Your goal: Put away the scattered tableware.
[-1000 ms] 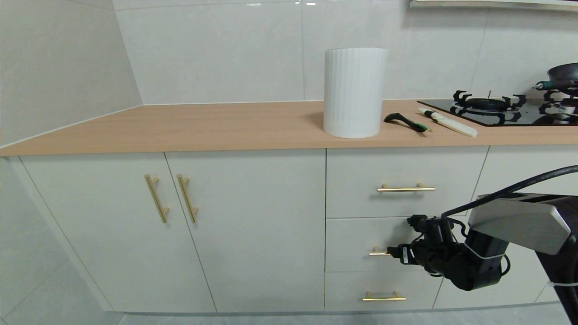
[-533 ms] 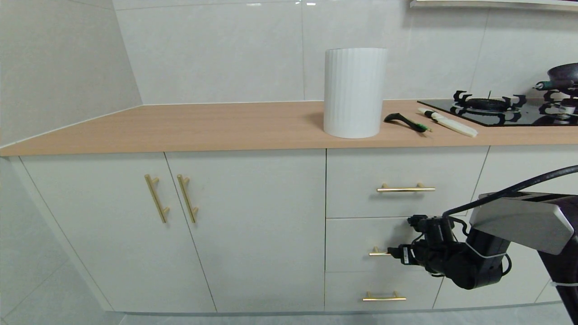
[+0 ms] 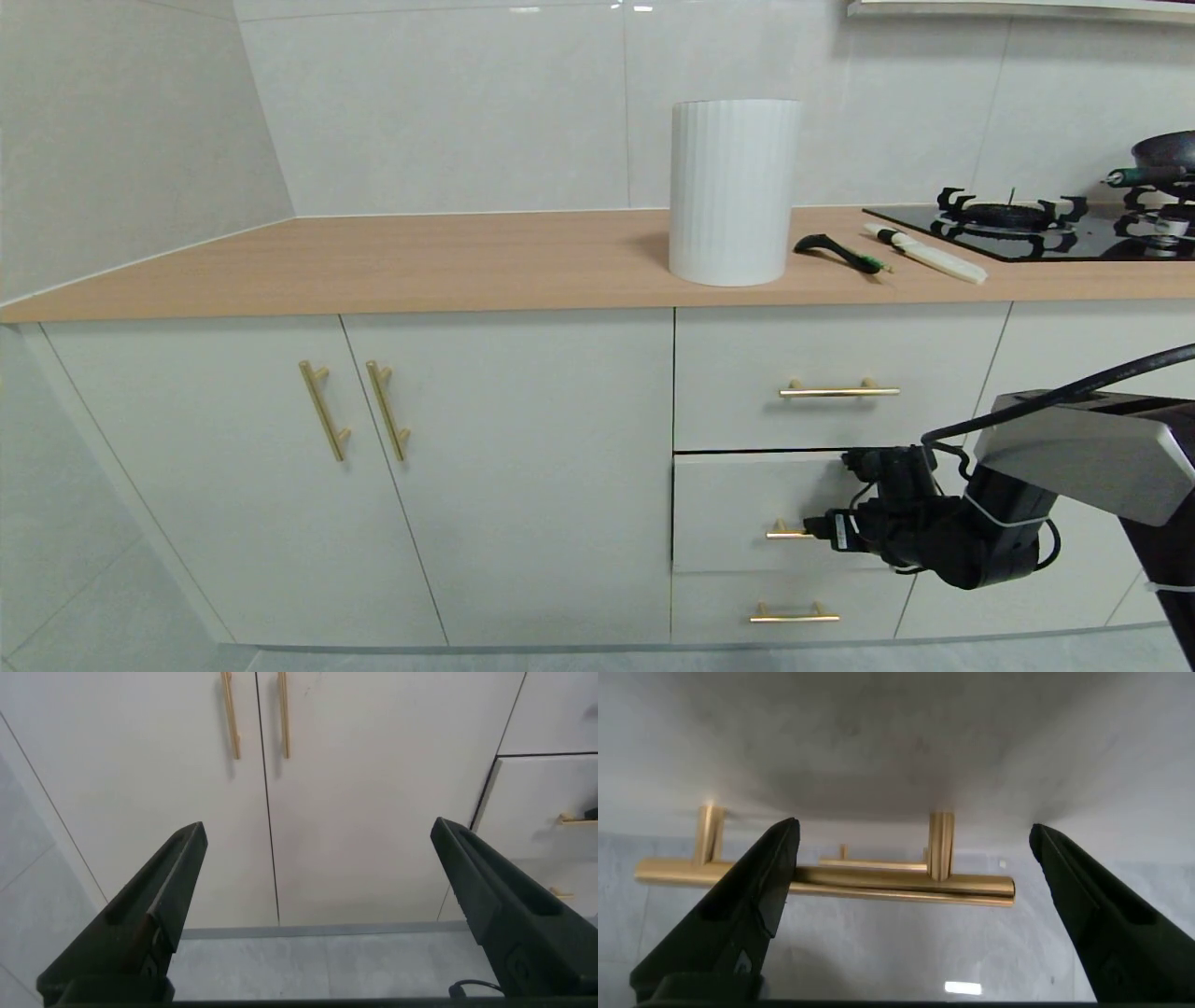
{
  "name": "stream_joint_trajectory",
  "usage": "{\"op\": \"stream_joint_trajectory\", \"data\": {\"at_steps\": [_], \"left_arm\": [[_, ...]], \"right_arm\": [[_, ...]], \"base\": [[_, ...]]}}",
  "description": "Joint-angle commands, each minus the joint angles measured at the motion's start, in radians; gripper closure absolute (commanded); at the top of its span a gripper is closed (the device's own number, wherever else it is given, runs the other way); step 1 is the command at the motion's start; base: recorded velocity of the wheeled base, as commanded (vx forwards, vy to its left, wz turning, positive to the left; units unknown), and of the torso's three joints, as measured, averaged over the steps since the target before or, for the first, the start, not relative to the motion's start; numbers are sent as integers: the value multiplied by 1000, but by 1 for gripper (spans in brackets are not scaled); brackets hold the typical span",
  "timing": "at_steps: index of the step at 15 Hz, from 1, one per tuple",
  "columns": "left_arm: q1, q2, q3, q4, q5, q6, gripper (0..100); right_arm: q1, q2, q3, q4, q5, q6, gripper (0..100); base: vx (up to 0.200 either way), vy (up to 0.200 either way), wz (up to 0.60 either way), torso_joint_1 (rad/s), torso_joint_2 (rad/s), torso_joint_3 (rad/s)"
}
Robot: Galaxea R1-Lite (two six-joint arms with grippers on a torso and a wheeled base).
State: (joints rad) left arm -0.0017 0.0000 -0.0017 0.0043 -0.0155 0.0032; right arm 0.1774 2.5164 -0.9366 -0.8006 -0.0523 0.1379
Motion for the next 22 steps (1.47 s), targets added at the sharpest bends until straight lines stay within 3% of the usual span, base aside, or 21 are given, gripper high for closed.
{"op": "stream_joint_trajectory", "data": {"at_steps": [1,5,9,12,14,20,22], "left_arm": [[0,0,0,0,0,0,0],[0,0,0,0,0,0,0],[0,0,0,0,0,0,0],[0,0,0,0,0,0,0],[0,0,0,0,0,0,0],[0,0,0,0,0,0,0],[0,0,0,0,0,0,0]], "right_arm": [[2,-5,2,-5,0,-1,0],[7,-48,68,-12,-3,-1,0],[36,-275,229,11,11,-4,0],[97,-623,279,250,35,-4,0],[105,-746,265,322,39,-6,0],[106,-645,232,288,16,-6,0],[106,-508,222,161,-34,-6,0]], "base": [[0,0,0,0,0,0],[0,0,0,0,0,0],[0,0,0,0,0,0],[0,0,0,0,0,0],[0,0,0,0,0,0],[0,0,0,0,0,0],[0,0,0,0,0,0]]}}
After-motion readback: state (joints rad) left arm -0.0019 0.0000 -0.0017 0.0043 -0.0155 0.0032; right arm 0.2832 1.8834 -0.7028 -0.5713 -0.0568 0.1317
